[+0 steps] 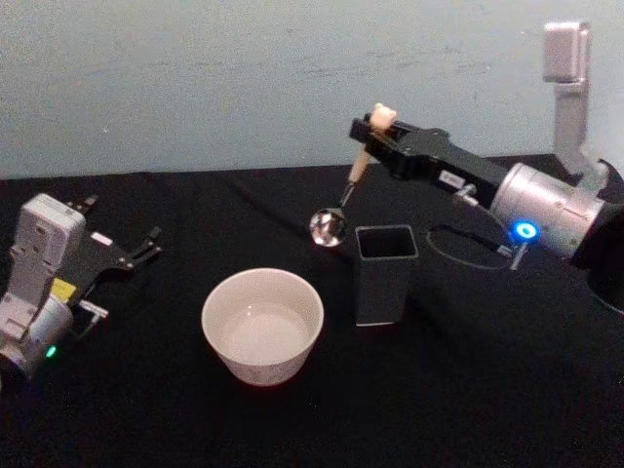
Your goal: Pick up the stirring spoon with one hand, stir inside the cup, then place it back in its original position.
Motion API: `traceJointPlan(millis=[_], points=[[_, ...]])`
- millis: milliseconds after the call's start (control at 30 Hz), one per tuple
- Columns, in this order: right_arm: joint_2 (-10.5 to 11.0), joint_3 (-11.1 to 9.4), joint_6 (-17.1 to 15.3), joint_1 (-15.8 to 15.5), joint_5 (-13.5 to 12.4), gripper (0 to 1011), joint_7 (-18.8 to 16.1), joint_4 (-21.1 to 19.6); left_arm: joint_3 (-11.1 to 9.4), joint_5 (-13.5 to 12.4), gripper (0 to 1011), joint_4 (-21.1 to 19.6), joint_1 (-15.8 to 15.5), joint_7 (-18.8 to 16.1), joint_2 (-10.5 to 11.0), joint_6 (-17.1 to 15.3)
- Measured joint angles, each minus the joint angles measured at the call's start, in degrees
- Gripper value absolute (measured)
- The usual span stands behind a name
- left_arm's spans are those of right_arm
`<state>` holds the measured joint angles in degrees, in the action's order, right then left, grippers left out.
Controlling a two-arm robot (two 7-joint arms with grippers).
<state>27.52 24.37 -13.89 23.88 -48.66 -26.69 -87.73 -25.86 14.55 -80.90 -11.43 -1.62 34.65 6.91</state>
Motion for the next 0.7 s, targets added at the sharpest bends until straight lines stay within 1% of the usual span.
traceJointPlan(millis=[33, 200, 233, 333, 433, 533, 700], points=[[0.0, 0.0, 0.0, 0.0, 0.0, 210, 0.0, 0.0, 0.0, 0.0, 1001, 0.0, 0.0, 0.0, 0.0, 0.0], [2.1, -1.9, 1.1, -1.3, -2.3, 210, 0.2, -0.6, 0.0, 0.0, 1001, 0.0, 0.0, 0.0, 0.0, 0.0], [2.1, -1.9, 1.1, -1.3, -2.3, 210, 0.2, -0.6, 0.0, 0.0, 1001, 0.0, 0.0, 0.0, 0.0, 0.0], [3.6, -2.5, 1.7, -1.9, -3.1, 210, 0.3, -0.6, 0.0, 0.0, 1001, 0.0, 0.0, 0.0, 0.0, 0.0], [4.9, -2.6, 2.3, -2.3, -3.4, 210, 0.2, -0.4, 0.0, 0.0, 1001, 0.0, 0.0, 0.0, 0.0, 0.0], [5.6, -2.6, 2.7, -2.5, -3.4, 210, 0.0, -0.1, 0.0, 0.0, 1002, 0.0, 0.0, 0.0, 0.0, 0.0], [6.6, -1.8, 3.4, -2.6, -3.4, 210, -0.4, 0.4, 0.0, 0.0, 1001, 0.0, 0.0, 0.0, 0.0, 0.0]])
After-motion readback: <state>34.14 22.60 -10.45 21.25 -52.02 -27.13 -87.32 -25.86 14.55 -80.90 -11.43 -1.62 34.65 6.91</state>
